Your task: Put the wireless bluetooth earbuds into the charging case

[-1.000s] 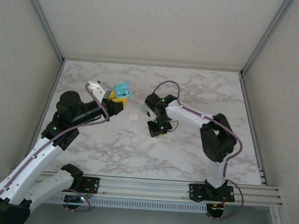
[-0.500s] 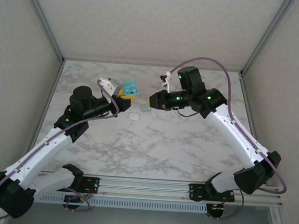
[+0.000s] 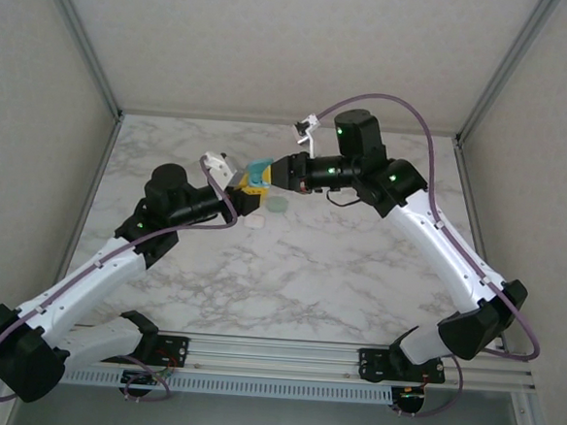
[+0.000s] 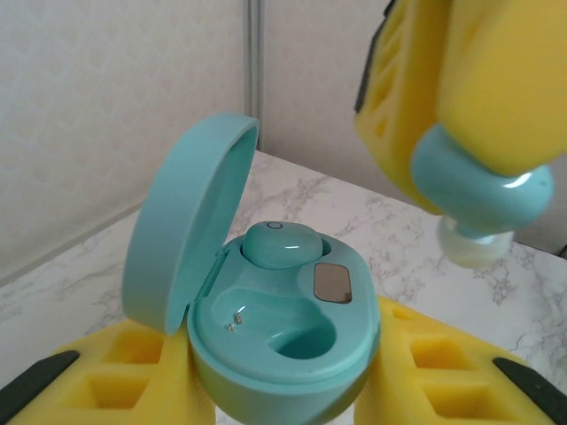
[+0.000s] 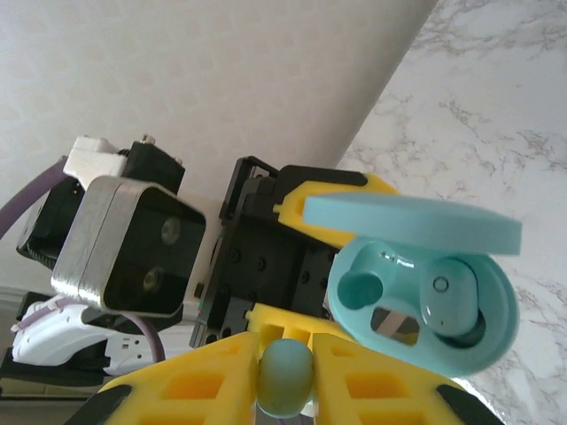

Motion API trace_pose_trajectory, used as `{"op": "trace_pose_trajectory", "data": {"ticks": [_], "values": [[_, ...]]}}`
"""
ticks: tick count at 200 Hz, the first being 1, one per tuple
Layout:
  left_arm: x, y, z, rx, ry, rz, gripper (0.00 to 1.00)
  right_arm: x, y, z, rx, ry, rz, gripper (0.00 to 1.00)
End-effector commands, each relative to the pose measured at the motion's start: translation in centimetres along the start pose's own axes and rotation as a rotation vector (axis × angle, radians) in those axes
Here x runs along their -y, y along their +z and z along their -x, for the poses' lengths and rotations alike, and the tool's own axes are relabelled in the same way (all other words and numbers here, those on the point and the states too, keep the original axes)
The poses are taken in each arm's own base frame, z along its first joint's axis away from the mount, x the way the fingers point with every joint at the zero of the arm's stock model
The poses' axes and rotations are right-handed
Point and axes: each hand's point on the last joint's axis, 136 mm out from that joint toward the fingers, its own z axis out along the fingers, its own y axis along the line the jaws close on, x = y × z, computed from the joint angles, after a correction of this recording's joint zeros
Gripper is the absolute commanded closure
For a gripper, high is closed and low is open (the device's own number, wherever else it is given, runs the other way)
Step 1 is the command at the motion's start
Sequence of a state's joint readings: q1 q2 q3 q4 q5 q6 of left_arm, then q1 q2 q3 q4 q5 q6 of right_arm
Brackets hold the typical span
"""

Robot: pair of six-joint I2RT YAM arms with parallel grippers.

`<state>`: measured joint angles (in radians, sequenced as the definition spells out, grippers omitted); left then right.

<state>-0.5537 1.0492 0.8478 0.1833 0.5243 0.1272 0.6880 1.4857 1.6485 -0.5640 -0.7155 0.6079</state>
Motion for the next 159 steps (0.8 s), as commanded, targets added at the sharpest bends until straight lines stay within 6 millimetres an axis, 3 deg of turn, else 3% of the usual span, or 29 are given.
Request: {"op": "trace_pose_trajectory", "data": {"ticks": [1, 159], "values": [[1.1, 0.3, 0.6, 0.026, 0.045, -0.05, 0.69, -0.7, 0.1, 1.0, 0.027, -0.019, -0.001, 0.78], [1.0, 0.6, 1.4, 0.047, 0.032, -0.03, 0.68, 2.3, 2.2, 1.1, 0.064, -0.017, -0.142, 0.78]]}}
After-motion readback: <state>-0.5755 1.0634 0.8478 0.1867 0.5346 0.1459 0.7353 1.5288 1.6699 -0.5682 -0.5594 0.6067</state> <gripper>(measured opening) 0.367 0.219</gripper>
